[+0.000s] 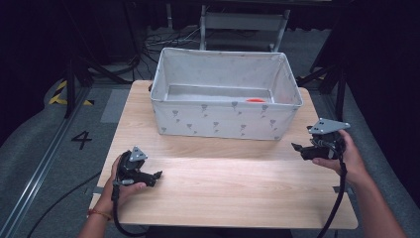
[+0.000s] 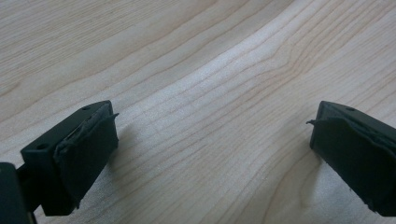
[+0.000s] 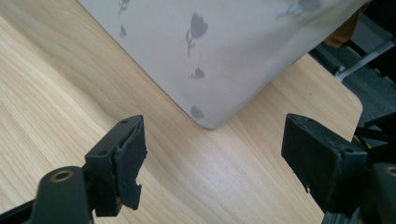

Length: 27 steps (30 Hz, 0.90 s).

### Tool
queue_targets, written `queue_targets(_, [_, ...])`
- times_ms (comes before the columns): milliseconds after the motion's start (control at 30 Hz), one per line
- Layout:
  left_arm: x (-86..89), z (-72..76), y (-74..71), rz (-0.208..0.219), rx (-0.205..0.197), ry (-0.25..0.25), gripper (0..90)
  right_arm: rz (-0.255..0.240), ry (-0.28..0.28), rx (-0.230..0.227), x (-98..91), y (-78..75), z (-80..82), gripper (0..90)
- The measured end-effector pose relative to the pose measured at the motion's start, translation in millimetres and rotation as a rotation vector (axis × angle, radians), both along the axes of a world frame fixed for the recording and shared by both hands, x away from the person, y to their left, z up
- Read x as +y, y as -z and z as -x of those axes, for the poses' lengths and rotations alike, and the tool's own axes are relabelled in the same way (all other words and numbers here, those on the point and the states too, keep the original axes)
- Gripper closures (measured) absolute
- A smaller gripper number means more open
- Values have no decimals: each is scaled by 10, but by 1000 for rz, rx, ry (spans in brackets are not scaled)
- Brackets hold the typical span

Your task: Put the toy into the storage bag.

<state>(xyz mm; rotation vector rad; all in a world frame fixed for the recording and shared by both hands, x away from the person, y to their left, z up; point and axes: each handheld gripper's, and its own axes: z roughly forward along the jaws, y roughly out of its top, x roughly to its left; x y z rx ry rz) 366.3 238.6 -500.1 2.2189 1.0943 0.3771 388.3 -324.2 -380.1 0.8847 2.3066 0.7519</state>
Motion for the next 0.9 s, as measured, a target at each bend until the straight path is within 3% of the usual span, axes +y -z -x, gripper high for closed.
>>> queue_targets(567, [0,1,0,0,0,-1,13,23,42,83,-168,435,97,240])
queue_targets(900, [0,0,0,0,0,-1,12,-14,66,116,-304,681,214,238])
